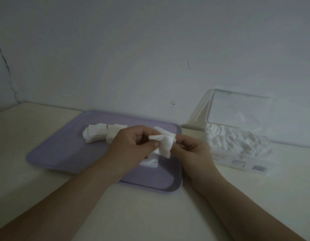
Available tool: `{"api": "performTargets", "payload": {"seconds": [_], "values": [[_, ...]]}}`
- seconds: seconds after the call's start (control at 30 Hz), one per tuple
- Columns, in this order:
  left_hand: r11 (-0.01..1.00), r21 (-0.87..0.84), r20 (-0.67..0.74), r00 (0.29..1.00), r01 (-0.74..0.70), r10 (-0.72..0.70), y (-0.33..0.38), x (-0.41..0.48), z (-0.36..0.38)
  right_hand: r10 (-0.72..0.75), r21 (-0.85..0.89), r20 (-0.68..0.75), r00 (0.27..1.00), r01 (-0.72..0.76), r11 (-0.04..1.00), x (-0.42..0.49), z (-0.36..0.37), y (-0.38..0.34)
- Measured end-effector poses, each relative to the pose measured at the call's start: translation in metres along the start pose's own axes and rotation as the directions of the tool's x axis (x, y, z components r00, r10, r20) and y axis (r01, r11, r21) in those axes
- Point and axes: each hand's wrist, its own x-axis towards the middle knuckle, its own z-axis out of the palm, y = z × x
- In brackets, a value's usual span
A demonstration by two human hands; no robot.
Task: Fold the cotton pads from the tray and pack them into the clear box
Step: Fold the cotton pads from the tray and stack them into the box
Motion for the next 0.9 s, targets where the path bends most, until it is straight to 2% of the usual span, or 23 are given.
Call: {"api": "performTargets", "payload": {"seconds": [0.13,0.47,0.6,0.67,0.77,0.9], "values": [[1.000,-0.005,-0.079,0.997,-0.001,0.000,0.000,0.002,-0.001,-0.010,0.029,0.046,0.999,0.008,1.000,0.000,0.000,0.000],[1.000,0.024,-0.055,0.998,-0.005,0.007,-0.002,0.002,-0.004,0.027,0.032,0.036,0.999,-0.028,0.999,0.002,0.002,0.000],[0.995,0.097,-0.135,0.991,-0.001,0.014,0.000,0.002,-0.001,0.036,0.057,0.125,0.992,-0.044,0.997,-0.002,0.002,-0.008],[0.985,0.170,-0.142,0.988,-0.037,0.061,-0.001,0.003,0.000,0.019,-0.018,0.091,0.996,-0.018,1.000,-0.002,0.003,-0.005],[0.913,0.401,-0.088,0.988,-0.082,0.128,-0.001,0.006,-0.007,-0.028,-0.128,-0.073,0.997,0.018,0.992,0.002,0.002,0.003],[0.720,0.691,0.107,0.994,-0.070,-0.006,0.001,0.003,-0.021,-0.080,-0.216,-0.199,0.977,0.036,0.976,0.004,0.000,0.006]]}}
